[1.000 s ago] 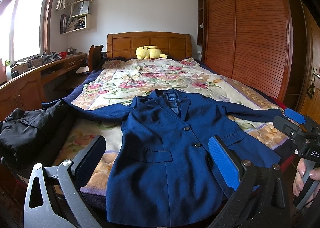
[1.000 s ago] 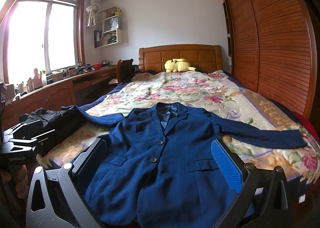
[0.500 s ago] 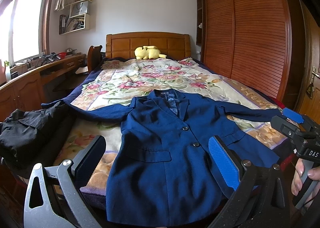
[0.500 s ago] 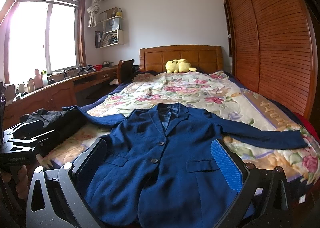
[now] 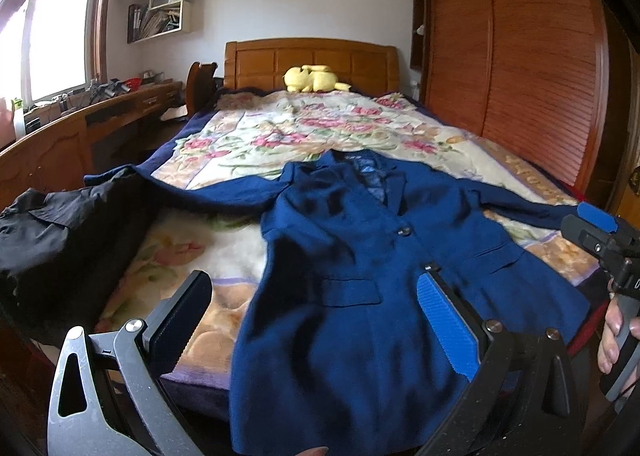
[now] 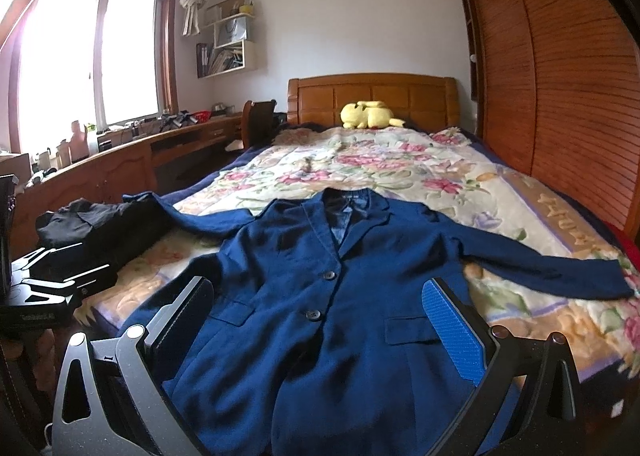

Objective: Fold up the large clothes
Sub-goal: 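Reach the left gripper to the blazer sleeve cuff and close on it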

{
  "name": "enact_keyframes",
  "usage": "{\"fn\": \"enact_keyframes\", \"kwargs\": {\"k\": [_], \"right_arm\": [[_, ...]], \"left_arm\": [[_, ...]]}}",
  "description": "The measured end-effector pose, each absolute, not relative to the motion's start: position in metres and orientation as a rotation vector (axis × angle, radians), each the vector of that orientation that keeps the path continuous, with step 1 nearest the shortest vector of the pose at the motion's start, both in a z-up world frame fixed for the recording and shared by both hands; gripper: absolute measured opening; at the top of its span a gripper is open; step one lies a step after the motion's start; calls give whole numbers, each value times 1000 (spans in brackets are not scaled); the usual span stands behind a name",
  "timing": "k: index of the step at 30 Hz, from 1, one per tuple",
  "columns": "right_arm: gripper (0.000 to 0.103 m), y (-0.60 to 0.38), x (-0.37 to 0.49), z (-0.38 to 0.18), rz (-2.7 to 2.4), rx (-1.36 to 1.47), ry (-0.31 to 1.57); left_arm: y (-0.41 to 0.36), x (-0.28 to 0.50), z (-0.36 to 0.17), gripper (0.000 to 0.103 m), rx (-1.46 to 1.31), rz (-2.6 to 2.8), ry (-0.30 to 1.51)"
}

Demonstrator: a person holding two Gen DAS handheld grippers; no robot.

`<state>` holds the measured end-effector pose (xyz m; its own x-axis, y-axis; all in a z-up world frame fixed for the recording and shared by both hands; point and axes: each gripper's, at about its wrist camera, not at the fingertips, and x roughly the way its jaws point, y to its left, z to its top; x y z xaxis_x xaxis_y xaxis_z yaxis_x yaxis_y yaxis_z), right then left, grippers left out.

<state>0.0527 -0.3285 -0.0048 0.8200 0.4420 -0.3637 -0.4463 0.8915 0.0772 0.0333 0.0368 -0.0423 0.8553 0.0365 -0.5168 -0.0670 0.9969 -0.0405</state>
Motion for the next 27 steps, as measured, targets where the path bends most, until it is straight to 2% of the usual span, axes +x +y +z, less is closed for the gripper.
{"fn": "enact_keyframes", "kwargs": {"k": [16,27], "right_arm": [[103,-295,136,-41,535,-37,482],[103,-261,192,-34,596,-72,479]], "left_arm": [[99,92,-94,103,-69,100,648],[128,149,-91,103,-32,98,674]]}}
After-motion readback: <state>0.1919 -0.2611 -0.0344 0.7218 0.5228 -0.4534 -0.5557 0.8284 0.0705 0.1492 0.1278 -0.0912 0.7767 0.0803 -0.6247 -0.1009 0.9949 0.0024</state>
